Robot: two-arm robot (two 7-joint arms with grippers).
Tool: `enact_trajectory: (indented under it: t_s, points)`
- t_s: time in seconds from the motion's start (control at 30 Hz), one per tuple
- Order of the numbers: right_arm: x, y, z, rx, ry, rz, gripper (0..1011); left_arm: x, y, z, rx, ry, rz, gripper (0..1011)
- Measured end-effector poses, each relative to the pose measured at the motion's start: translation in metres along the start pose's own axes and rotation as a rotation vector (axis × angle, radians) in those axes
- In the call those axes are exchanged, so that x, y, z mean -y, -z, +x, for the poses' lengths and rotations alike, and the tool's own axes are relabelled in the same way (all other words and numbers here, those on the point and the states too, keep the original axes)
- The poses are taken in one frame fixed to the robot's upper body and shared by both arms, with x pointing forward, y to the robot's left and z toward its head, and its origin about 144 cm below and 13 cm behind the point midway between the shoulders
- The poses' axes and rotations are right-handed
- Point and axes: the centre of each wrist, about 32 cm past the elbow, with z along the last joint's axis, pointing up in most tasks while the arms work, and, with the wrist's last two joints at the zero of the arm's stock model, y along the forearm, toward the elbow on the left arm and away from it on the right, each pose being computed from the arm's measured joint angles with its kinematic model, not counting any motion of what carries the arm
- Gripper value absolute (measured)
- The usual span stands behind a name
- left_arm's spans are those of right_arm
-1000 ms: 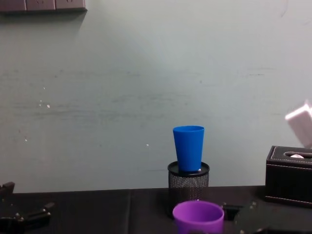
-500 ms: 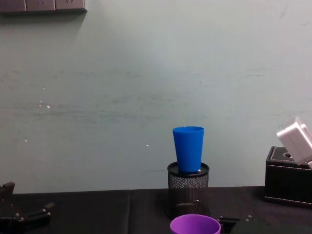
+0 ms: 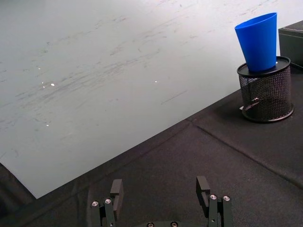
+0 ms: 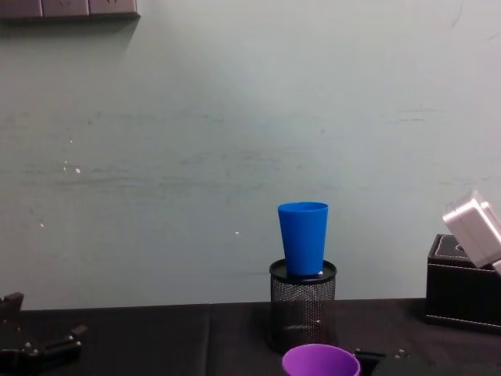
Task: Pick up one cup with a gripper and tap it against the other cup.
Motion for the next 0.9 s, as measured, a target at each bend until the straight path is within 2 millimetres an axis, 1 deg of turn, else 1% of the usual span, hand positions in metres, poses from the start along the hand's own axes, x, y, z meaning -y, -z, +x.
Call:
enact_trajectory:
  t_s: [0.13,0.23,0.5,0.6,0.67,0.77,0.8,0.9]
  points:
    - [0.0,0.0,0.0,0.001,0.0,0.0,954,0.0,0.0,0.0,0.0,0.0,0.0,1011]
    - [0.001,-0.001,-0.001,0.013,0.004,0.022,1004,0.0,0.0,0.0,0.0,0.0,0.0,1012]
    - [0.01,-0.003,-0.004,0.03,0.062,0.221,1004,0.0,0.0,0.0,0.0,0.0,0.0,1012]
    - [0.012,-0.004,-0.007,0.018,0.126,0.258,1004,0.0,0.0,0.0,0.0,0.0,0.0,1011]
    - [0.014,-0.006,-0.009,0.004,0.203,0.246,1004,0.0,0.0,0.0,0.0,0.0,0.0,1011]
    - [0.016,-0.007,-0.011,-0.015,0.296,0.202,1004,0.0,0.0,0.0,0.0,0.0,0.0,1011]
    - [0.017,-0.007,-0.012,-0.028,0.358,0.167,1004,0.0,0.0,0.0,0.0,0.0,0.0,1011]
    - [0.018,-0.008,-0.014,-0.054,0.473,0.106,1004,0.0,0.0,0.0,0.0,0.0,0.0,1011]
